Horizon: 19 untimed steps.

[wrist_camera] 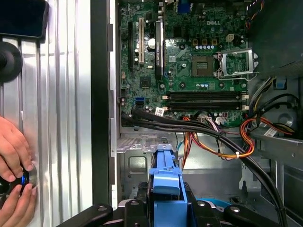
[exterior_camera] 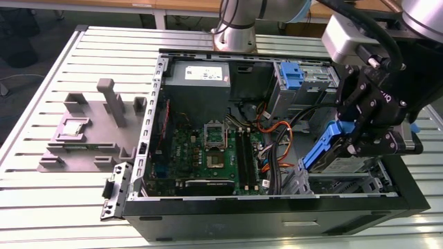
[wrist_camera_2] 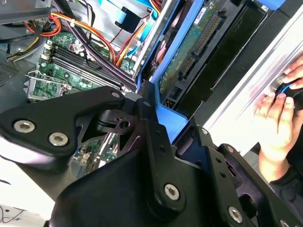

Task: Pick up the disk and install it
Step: 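Insert the disk into the insertion slot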

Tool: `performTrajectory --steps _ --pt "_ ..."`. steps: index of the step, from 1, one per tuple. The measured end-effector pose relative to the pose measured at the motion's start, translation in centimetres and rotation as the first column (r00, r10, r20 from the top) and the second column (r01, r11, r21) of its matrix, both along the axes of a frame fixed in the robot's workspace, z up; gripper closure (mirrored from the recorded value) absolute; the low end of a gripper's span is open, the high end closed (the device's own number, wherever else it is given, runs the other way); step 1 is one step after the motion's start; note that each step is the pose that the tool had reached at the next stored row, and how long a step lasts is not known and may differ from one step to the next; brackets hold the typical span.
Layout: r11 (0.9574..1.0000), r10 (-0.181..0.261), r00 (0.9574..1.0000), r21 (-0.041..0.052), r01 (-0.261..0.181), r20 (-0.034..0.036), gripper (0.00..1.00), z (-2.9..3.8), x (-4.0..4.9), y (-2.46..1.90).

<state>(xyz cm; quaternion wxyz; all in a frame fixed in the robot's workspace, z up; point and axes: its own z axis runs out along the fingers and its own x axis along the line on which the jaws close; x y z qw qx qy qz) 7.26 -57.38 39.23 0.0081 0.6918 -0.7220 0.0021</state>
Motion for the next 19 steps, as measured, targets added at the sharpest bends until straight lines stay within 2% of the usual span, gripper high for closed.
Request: performTrajectory --steps 19 --pt "1.0000 0.000 1.0000 -0.0002 0.000 0.0000 0.63 -1.07 0.04 -0.22"
